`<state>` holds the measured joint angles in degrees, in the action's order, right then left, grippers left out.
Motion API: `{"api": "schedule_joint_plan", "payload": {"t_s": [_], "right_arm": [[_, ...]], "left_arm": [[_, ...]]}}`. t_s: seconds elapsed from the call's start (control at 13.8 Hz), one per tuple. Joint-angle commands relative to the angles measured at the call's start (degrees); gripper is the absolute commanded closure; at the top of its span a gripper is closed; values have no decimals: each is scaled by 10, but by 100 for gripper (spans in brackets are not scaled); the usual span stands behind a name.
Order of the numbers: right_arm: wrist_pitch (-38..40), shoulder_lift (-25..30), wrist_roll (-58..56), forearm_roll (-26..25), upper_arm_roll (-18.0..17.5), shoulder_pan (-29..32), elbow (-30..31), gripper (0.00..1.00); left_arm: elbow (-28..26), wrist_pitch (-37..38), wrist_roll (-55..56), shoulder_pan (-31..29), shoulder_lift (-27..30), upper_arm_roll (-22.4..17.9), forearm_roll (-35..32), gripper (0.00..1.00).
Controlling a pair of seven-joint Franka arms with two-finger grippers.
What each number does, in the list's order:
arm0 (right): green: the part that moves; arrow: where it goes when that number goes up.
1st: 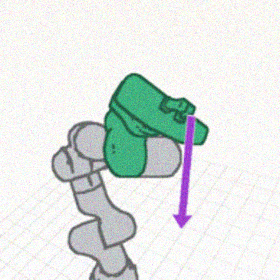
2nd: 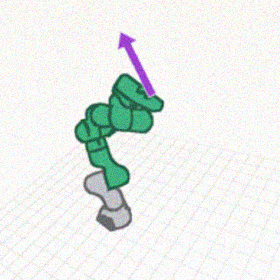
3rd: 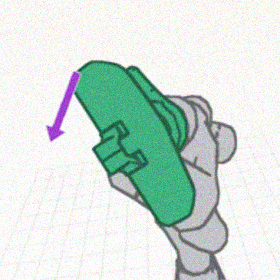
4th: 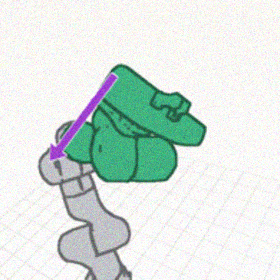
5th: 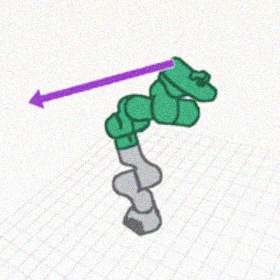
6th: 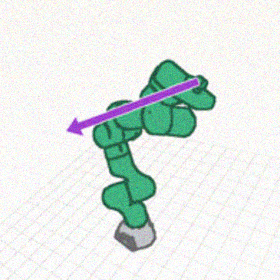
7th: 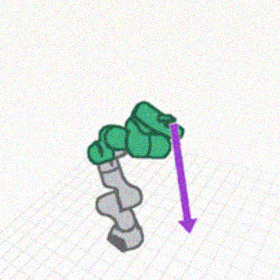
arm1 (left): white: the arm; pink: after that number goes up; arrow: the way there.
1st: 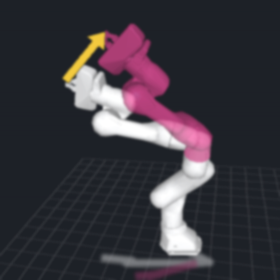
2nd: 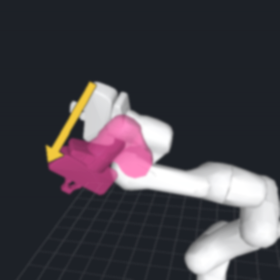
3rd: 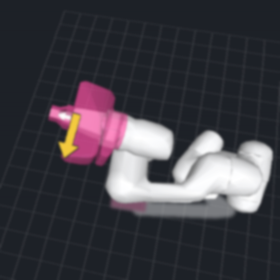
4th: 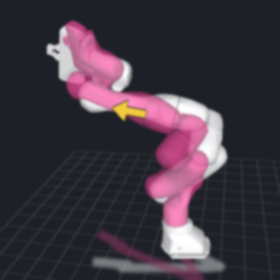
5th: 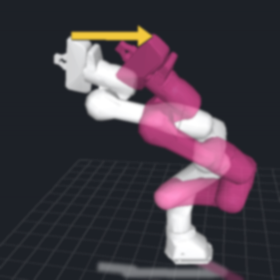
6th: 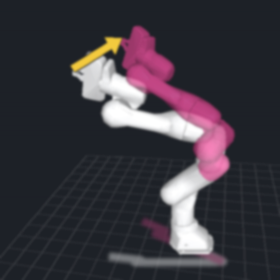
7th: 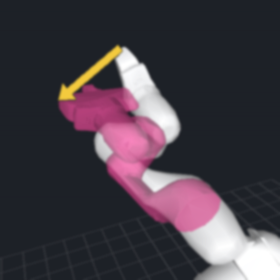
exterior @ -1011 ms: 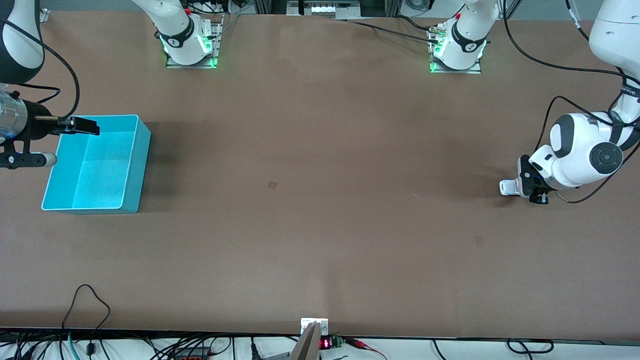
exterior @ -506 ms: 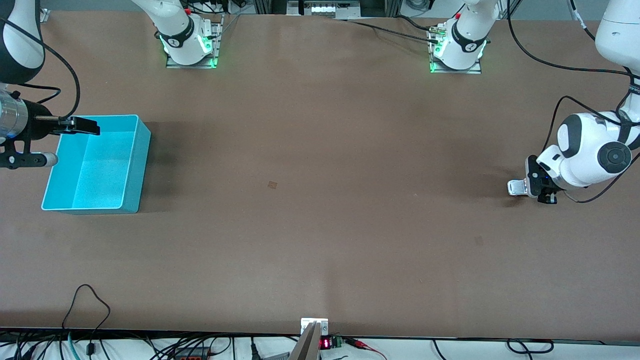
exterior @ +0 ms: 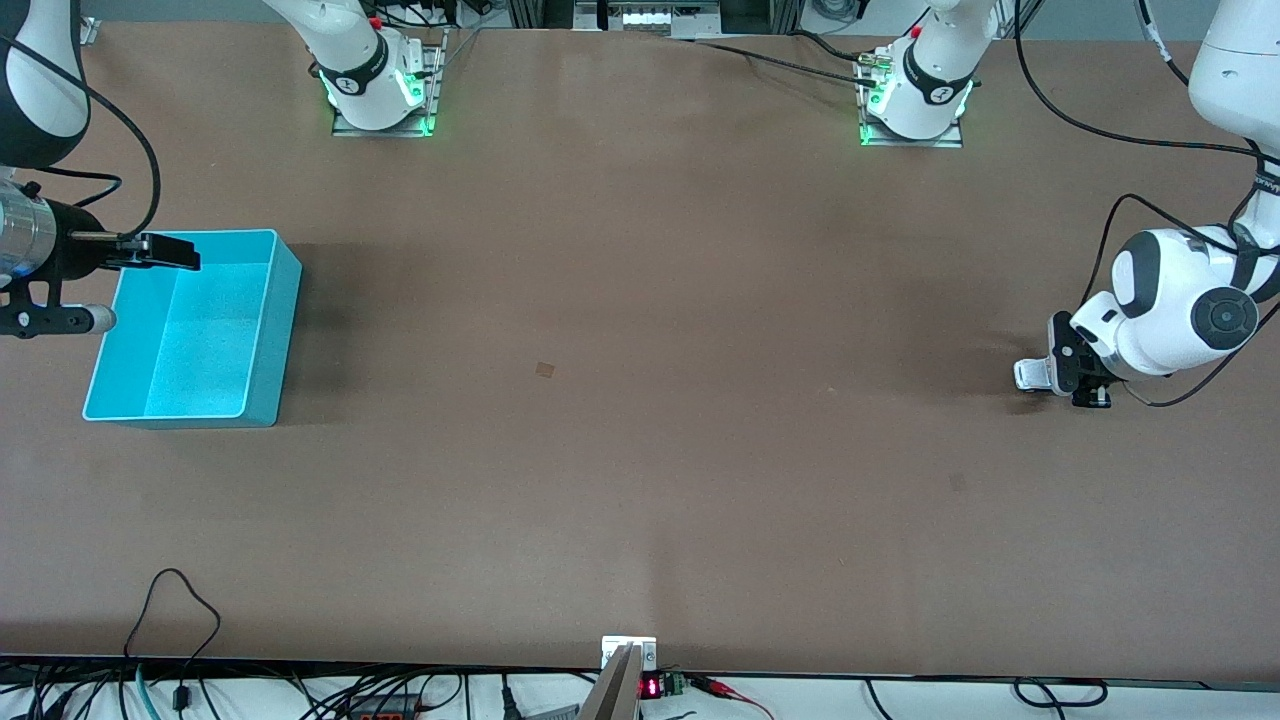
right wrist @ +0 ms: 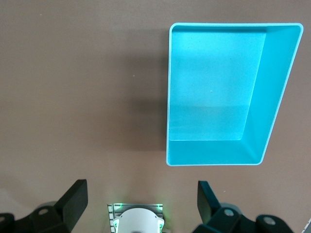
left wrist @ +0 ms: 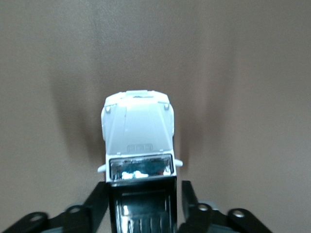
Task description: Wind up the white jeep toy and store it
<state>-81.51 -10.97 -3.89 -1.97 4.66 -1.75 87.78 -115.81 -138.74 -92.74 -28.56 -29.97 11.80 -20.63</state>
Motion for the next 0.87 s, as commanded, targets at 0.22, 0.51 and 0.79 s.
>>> {"api": "schedule_joint_plan", "payload": {"t_s": [0.22, 0.51, 0.79], "right_arm": [[9, -3, -2, 6, 0, -1, -7, 0], [9, -3, -2, 6, 0, -1, -7, 0], [9, -3, -2, 6, 0, -1, -7, 0]], "left_arm": [[60, 127, -25, -4, 33, 32, 56, 0], [59, 138, -26, 0, 59, 42, 59, 0], [58, 148, -22, 40, 85, 56, 74, 0]]}}
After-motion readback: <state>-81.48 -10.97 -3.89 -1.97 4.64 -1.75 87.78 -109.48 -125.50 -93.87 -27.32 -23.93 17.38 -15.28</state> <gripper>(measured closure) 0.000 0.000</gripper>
